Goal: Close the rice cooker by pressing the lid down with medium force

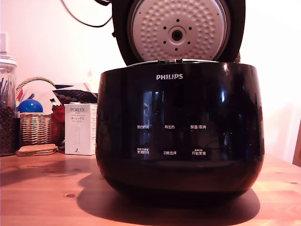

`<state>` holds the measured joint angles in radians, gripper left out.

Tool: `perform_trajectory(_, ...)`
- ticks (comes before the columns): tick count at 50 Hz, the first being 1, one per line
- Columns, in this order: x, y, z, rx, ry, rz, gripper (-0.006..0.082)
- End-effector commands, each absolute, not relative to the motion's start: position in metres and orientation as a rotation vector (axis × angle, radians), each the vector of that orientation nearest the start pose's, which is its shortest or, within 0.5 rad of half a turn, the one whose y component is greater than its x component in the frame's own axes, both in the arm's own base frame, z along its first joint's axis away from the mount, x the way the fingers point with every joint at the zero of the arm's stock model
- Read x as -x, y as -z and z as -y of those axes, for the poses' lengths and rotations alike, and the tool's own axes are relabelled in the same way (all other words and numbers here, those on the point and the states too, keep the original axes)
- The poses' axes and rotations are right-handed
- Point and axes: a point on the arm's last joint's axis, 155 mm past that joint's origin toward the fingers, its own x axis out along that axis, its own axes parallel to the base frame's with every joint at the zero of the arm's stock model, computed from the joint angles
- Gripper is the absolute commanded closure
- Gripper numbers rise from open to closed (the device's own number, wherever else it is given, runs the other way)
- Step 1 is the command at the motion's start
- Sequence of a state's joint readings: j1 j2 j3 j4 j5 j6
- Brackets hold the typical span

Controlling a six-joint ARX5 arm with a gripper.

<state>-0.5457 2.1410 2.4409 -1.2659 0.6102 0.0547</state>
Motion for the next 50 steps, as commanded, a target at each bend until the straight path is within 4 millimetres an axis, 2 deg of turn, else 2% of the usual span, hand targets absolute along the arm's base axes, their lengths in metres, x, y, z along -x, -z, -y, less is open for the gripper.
perform_trajectory(1, -0.363, -0.287, 0.353, -0.047, 1.093, -0.967, 0.0791)
perform_trajectory(18, -0.349, -0.302, 0.352, -0.082, 1.086, -0.938, 0.0791)
perform_trajectory(26, -0.351, -0.308, 0.354, -0.083, 1.091, -0.906, 0.0791)
perform_trajectory(42, -0.35, -0.307, 0.36, -0.107, 1.074, -0.893, 0.0791)
perform_trajectory(50, -0.353, -0.3, 0.353, -0.134, 1.019, -0.914, 0.0791)
